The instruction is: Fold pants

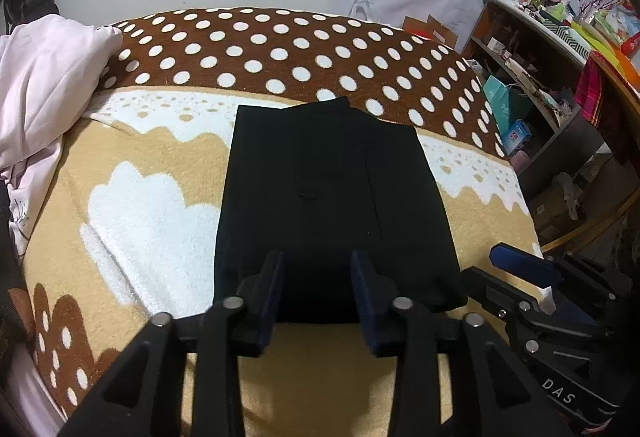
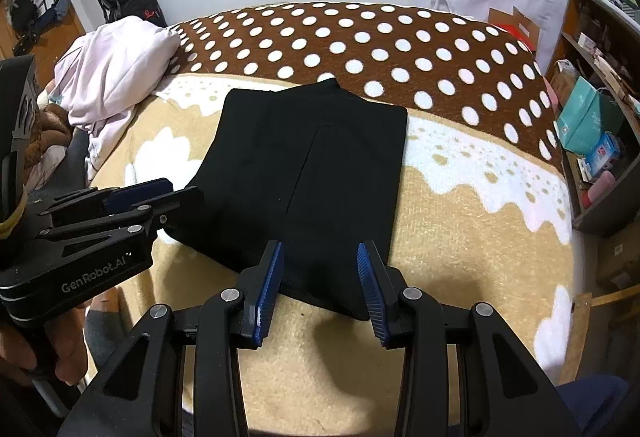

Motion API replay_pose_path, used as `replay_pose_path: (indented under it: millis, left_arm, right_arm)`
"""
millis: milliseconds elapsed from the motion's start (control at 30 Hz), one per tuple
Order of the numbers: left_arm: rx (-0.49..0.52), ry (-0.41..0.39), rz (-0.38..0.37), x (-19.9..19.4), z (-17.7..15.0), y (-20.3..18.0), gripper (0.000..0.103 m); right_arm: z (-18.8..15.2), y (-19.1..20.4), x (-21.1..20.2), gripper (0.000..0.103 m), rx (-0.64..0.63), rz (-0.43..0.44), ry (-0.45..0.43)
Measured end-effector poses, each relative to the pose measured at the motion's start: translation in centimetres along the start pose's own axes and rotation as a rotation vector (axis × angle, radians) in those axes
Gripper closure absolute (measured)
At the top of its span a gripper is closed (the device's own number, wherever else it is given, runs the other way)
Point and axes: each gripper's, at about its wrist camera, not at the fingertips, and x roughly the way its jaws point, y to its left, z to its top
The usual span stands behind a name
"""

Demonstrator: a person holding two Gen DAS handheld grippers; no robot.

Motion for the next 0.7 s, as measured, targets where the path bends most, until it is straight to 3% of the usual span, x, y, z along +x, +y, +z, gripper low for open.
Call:
replay_pose_path:
  millis: [400,533,700]
  left_arm:
    - [-0.074,0.001,0.002,1.1,0.8,3.1,0.06]
    - [-0.112,0.019,-0.044,3.1,1.7,4.9,0.058]
    - [-0.151,0.069,-0.044,6.4,2.2,7.0,0.055]
  right_arm:
    - [0.8,-1.7,1.5,0.054,0.069,0.078,0.028]
    - [2.0,-3.3,3.9,0.054,0.142,0.127,0.066]
    - [3.2,-4.8,6.7,0.054,0.175,0.071,0.105]
